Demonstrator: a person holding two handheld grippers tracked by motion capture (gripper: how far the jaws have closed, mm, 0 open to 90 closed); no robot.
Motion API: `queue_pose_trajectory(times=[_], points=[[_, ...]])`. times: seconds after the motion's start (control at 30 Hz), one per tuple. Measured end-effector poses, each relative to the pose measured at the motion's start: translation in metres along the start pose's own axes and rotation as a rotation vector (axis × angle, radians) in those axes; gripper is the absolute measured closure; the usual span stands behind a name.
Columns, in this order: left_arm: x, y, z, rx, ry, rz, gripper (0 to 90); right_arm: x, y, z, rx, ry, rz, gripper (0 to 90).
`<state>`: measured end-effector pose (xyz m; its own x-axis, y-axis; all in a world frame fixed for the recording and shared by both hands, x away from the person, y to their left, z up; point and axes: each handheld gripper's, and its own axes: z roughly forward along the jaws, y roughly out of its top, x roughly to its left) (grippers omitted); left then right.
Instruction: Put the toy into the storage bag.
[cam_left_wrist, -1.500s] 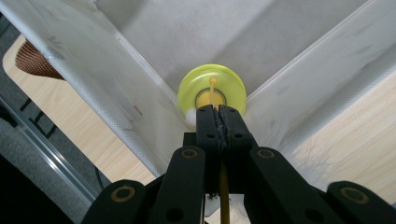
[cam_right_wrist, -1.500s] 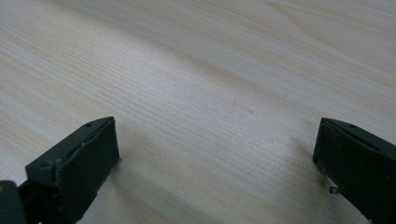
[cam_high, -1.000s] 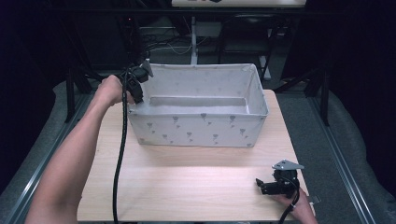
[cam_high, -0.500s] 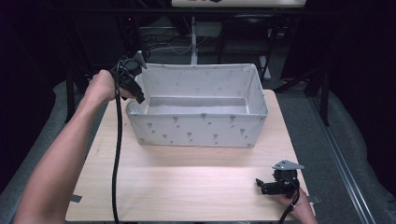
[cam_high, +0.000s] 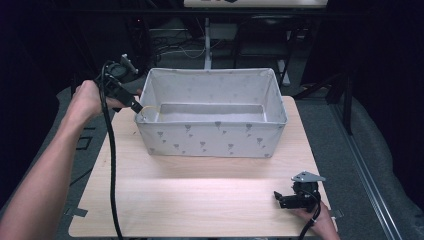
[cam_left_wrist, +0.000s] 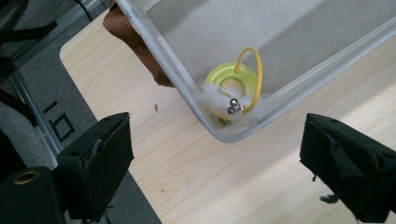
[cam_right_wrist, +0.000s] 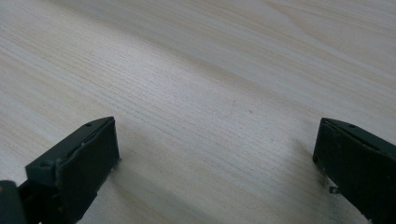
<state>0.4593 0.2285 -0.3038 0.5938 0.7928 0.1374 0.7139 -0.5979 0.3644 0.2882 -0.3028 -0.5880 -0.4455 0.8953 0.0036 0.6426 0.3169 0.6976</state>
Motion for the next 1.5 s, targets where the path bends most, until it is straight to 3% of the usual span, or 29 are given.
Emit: queue_pose_trajectory(times=[0.3,0.63,1.1,1.5], points=[[-0.006,-0.034,-0.005,-0.044,0.015,-0.011,0.2,0.000,0.000,0.000,-0.001,0.000,0.001,0.0],[-0.008,-0.075,0.005,-0.074,0.025,-0.034,0.0,0.000,0.000,0.000,0.000,0.000,0.001,0.0],[-0.021,-0.127,0.056,-0.073,-0.004,-0.082,0.0,0.000,0.000,0.000,-0.001,0.000,0.004,0.0],[-0.038,-0.166,0.113,-0.078,-0.031,-0.135,0.0,0.000,0.000,0.000,-0.001,0.000,0.003,0.0]])
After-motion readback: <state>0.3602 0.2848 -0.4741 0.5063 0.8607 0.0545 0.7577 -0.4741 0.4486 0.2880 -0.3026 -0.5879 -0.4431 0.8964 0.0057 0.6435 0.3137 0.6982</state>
